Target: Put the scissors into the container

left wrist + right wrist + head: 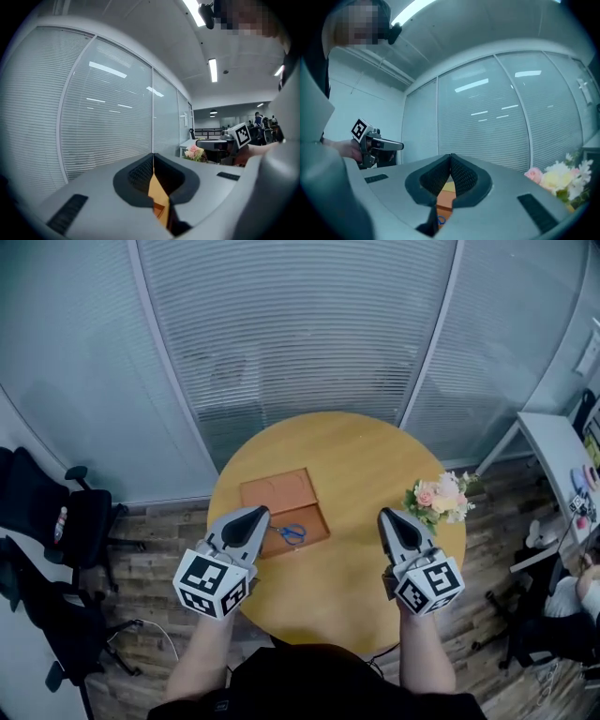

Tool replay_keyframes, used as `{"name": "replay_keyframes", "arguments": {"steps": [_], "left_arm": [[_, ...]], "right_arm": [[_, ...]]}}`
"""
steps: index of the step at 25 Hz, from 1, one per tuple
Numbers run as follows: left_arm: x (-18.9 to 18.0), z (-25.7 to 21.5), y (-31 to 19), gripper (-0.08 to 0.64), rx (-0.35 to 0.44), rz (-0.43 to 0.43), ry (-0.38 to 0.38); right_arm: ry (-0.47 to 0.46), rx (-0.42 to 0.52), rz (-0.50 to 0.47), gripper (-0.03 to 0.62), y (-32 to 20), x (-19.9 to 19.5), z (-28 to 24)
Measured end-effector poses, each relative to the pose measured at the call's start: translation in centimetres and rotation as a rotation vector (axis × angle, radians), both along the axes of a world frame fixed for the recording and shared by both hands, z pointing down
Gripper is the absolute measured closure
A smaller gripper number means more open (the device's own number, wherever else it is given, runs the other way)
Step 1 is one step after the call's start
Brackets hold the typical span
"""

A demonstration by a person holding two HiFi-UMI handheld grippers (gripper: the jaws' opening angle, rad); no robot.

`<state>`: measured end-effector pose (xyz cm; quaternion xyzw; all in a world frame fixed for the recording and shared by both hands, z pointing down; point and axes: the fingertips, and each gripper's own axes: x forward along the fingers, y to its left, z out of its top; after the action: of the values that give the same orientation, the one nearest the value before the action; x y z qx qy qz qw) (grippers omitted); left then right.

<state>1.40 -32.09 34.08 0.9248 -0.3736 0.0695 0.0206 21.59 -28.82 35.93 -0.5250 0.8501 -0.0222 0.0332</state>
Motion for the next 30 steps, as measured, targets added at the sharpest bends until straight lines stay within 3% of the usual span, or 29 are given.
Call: {"name": "replay_keyframes", "arguments": {"steps": [7, 12, 21, 30], "left_arm": [[1.7, -0.2, -1.9, 0.545, 0.003, -0.02, 0.048], [3.0, 0.4, -3.5, 0.545, 0.014, 0.003, -0.009], [1.3, 1.2, -3.4, 0.546, 0.0, -0.05, 0.004], [1.1, 2.0, -3.3, 0.546, -0.013, -0.037, 0.003]], "right_arm": [[0.01, 0.093, 0.04, 0.557, -0.6, 0.9, -2.9], [0.076, 0.124, 0.035, 0.557, -2.5, -0.2, -3.8], [0.1, 0.085, 0.023, 0.558, -3.1, -1.9, -2.1], [0.109, 0.068, 0.025, 0.558, -3.1, -2.5, -1.8]]}}
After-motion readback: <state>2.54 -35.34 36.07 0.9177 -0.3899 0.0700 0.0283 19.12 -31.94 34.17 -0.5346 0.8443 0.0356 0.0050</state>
